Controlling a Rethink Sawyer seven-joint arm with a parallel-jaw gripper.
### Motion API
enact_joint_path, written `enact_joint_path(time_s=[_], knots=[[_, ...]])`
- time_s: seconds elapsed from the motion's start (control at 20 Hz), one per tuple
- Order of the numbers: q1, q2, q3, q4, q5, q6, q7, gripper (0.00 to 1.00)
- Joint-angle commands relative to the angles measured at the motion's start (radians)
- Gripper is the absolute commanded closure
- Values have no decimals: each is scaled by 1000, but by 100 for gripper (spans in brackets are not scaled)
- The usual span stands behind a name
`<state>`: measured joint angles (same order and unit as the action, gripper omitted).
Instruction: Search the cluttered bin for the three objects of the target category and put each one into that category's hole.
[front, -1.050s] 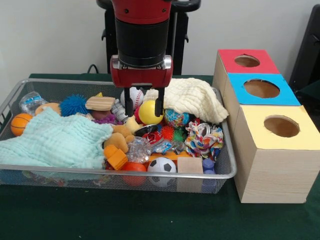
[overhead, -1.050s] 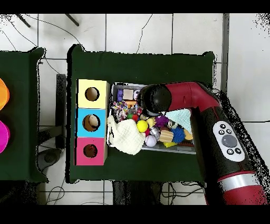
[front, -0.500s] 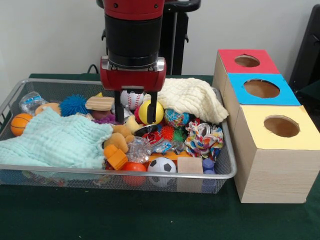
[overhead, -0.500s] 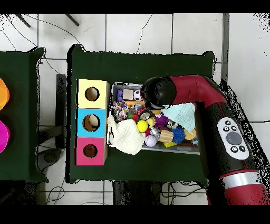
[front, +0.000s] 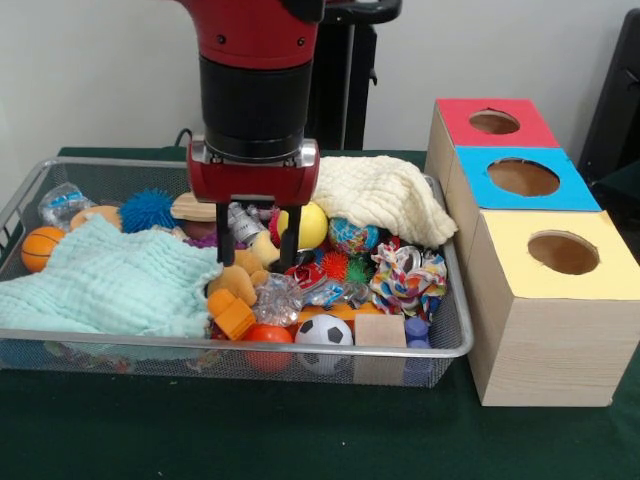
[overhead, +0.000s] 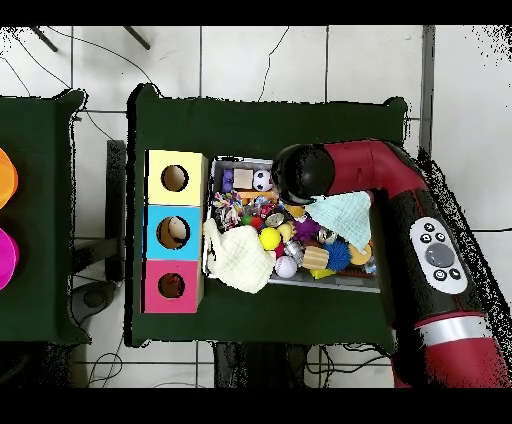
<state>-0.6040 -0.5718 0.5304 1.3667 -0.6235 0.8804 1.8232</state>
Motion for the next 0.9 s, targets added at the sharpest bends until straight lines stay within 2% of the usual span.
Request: enact_joint_path(time_s=[0.05,0.9], knots=[[-12,70,-15,-8,-83,50,-253,0],[1,86,-59,-40,-192,96,-265,0]])
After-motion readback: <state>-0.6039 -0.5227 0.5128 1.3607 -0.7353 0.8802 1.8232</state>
